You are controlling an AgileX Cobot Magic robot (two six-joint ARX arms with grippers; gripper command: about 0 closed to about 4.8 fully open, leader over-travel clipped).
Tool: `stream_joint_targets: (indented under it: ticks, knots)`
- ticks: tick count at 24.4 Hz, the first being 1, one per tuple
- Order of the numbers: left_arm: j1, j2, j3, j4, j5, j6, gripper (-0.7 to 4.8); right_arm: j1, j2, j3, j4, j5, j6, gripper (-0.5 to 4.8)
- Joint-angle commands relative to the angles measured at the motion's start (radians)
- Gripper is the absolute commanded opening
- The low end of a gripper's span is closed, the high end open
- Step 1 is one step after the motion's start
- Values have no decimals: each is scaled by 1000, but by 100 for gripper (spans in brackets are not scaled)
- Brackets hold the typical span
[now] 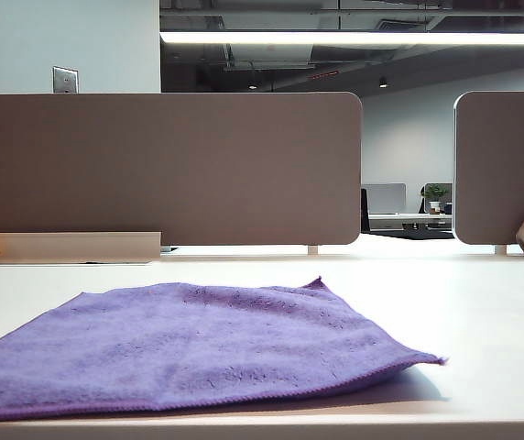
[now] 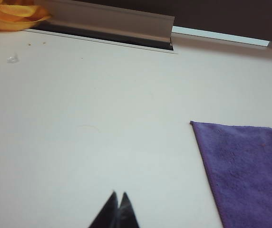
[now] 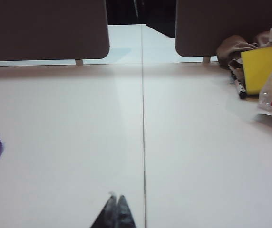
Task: Fold the bottom of the cloth upward, then fold it vertically to form a square shape.
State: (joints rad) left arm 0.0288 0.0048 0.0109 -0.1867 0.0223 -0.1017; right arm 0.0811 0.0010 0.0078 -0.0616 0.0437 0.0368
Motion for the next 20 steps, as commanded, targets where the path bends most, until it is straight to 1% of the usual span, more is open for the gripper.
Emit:
stream_joint_targets:
  ticks: [1,2,3,5,7,10,11,12,13,14,16,18,19,20]
  knots:
    - [0,0,-3,3,0,4,-3,2,1,-5,13,-29,82,0]
    - [0,0,-3,5,0,4,-3,2,1,-3,15,-47,137,-1]
    - [0,0,-3,10,0,3,-3,2,1,2,37,-74,235,-1]
    - [0,0,13,8,2,-7,-3,2,1,36,42,-97,343,-1]
    - [0,0,40,9,4,-6,-3,2,1,70,40,-111,393,-1]
    - [0,0,101,10,4,-13,-3,2,1,122,34,-159,413,-1]
    - [0,0,122,9,5,-24,-3,2,1,137,32,-194,414,-1]
    - [0,0,146,9,5,-50,-4,2,1,155,33,-256,416,-1]
    - [0,1,183,8,5,-97,-4,2,1,179,37,-370,438,-1]
    - [0,1,221,8,18,-122,-4,2,1,193,37,-459,484,-1]
    - [0,1,264,-7,73,-115,-4,2,1,214,36,-580,544,-1]
    - [0,1,295,-19,132,-116,-4,2,1,232,33,-628,566,-2]
    - [0,1,334,-36,210,-116,-5,2,2,260,9,-648,572,-2]
    - [0,1,375,-60,260,-116,-4,2,3,296,-43,-650,572,-2]
